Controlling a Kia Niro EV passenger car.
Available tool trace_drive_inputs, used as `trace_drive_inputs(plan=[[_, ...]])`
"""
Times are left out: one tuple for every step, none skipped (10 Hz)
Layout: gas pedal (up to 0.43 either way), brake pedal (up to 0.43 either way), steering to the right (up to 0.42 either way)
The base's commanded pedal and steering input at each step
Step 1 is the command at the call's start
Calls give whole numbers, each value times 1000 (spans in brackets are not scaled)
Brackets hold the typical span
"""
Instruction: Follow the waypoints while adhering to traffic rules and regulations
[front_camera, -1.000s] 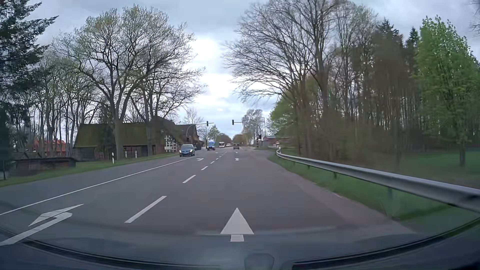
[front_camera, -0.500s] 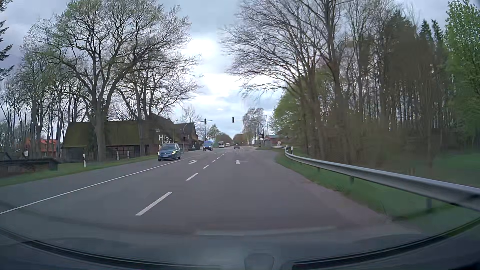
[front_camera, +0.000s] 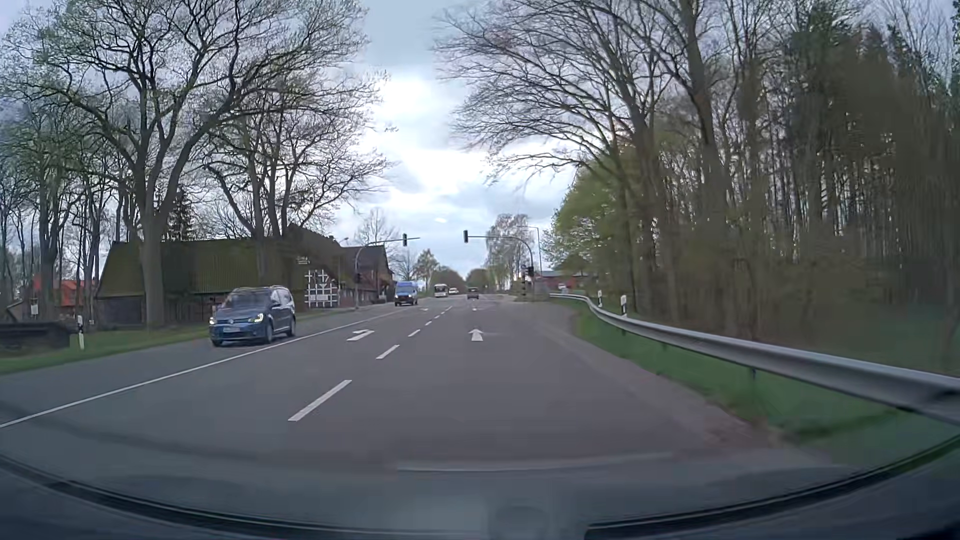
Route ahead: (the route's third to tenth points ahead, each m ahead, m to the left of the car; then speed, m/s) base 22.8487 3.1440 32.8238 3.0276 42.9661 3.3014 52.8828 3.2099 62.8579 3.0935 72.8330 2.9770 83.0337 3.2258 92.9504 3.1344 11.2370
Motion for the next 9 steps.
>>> trace_drive_inputs(plan=[[98,0,-3],[98,0,-2],[98,0,-2],[98,0,-2],[98,0,-2],[110,0,-2],[110,0,-2],[110,0,-2],[110,0,-2]])
